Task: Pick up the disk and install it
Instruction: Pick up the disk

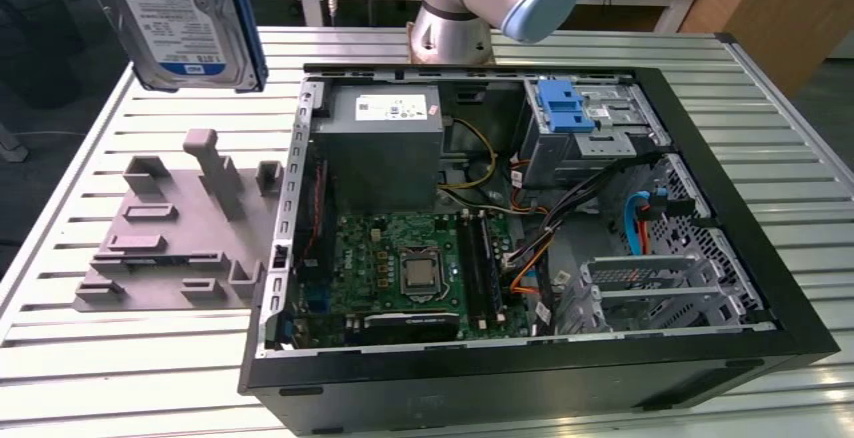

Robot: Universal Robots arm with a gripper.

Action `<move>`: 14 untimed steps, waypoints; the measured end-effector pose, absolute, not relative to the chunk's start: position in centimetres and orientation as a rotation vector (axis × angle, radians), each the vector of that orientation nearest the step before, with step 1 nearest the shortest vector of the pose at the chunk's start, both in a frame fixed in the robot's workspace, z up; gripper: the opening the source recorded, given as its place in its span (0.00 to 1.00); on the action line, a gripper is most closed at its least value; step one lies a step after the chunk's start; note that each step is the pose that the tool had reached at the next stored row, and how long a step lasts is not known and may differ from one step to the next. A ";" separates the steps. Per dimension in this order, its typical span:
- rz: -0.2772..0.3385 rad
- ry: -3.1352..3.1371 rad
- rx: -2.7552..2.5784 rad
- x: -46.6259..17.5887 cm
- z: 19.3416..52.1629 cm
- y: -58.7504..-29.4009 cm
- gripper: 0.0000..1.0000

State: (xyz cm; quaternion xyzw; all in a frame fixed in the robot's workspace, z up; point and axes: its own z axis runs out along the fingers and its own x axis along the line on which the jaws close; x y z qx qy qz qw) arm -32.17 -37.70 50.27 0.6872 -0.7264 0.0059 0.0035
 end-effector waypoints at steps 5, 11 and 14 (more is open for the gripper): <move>0.018 -2.277 2.154 -31.4 50.3 -37.7 0.36; 0.018 -2.277 2.154 -30.4 50.2 -37.7 0.36; 0.018 -2.277 2.154 -29.9 50.2 -37.8 0.36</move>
